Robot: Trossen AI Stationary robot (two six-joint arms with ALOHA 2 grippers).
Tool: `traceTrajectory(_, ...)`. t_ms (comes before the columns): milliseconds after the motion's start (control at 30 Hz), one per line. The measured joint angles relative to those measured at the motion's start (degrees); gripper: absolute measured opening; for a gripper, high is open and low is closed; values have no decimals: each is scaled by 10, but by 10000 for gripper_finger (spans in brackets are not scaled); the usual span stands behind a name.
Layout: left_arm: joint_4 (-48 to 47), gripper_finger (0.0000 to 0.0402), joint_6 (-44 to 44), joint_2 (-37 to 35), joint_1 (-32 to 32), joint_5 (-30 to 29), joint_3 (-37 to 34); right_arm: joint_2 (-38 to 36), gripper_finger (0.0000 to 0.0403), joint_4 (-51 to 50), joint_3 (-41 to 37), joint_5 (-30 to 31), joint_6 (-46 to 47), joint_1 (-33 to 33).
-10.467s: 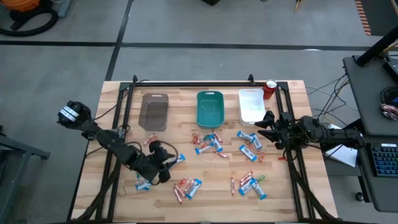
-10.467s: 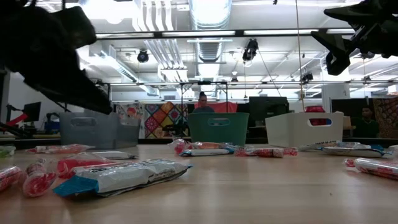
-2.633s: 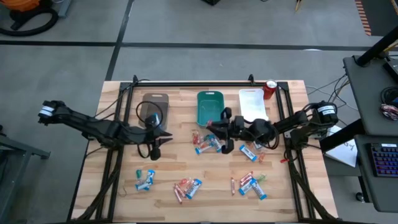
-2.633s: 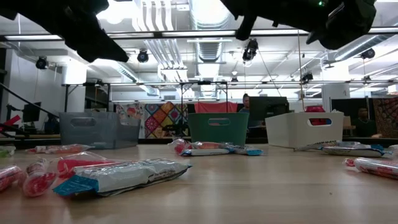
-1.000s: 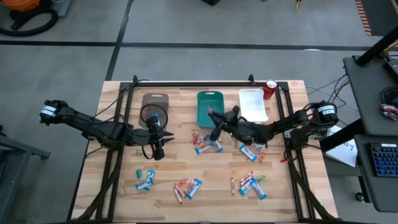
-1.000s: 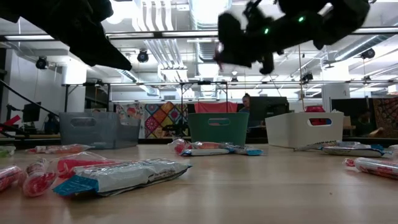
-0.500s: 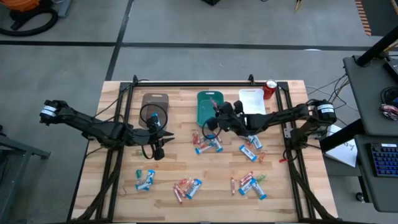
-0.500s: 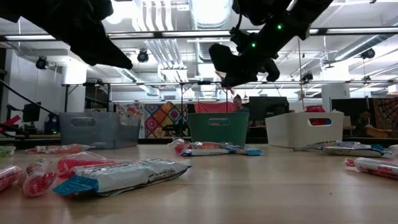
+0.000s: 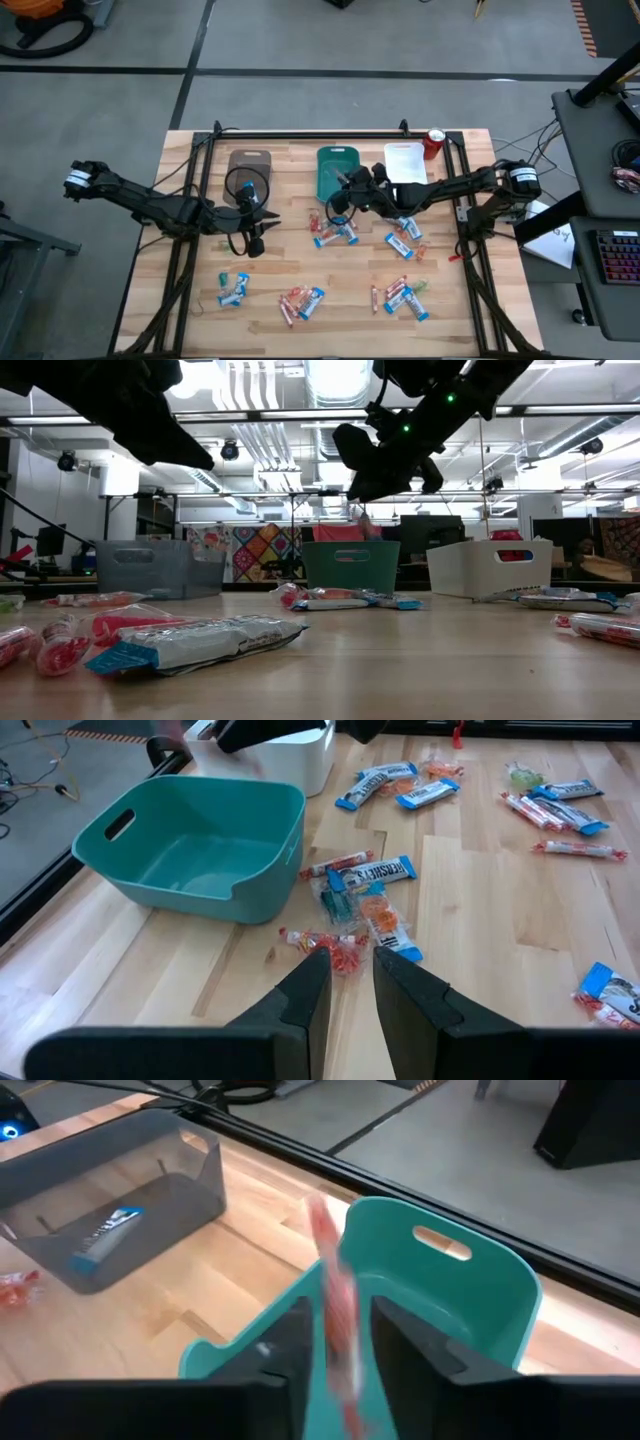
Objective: Sort candy
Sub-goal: Put the red candy into the green bin, then put the orange gummy into the white bin
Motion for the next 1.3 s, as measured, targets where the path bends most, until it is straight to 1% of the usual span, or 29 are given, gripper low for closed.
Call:
traceTrajectory(100, 1, 64, 0, 0, 0, 0, 0, 0, 148, 0, 0, 0, 1, 0)
traceTrajectory(200, 1, 64, 0, 0, 0, 0, 0, 0, 178, 0, 0, -1, 1, 0)
traceTrajectory(300, 1, 64, -6, 0, 0, 0, 0, -4, 196, 0, 0, -3, 1, 1)
traceTrajectory(367, 0, 64, -23, 0, 0, 1, 0, -12, 201, 0, 0, -19, 2, 5)
traceTrajectory(467, -29, 64, -66, 0, 0, 11, 7, -28, 202, 0, 0, -78, 2, 12)
traceTrajectory(700, -180, 64, -203, 0, 0, 99, 52, -54, 193, 1, 9, -263, 4, 43)
traceTrajectory(800, -262, 64, -274, 0, 0, 122, 71, -56, 190, 0, 17, -303, 3, 65)
traceTrajectory(933, -365, 64, -402, 12, -1, 126, 80, -56, 189, -5, 27, -304, -8, 91)
traceTrajectory(1033, -411, 64, -475, 41, -1, 125, 75, -56, 189, -13, 28, -305, -26, 102)
traceTrajectory(1200, -406, 64, -480, 106, -1, 124, 71, -56, 189, -26, 29, -305, -38, 104)
traceTrajectory(1300, -405, 64, -474, 141, -1, 110, 78, -56, 189, -36, 29, -304, -40, 104)
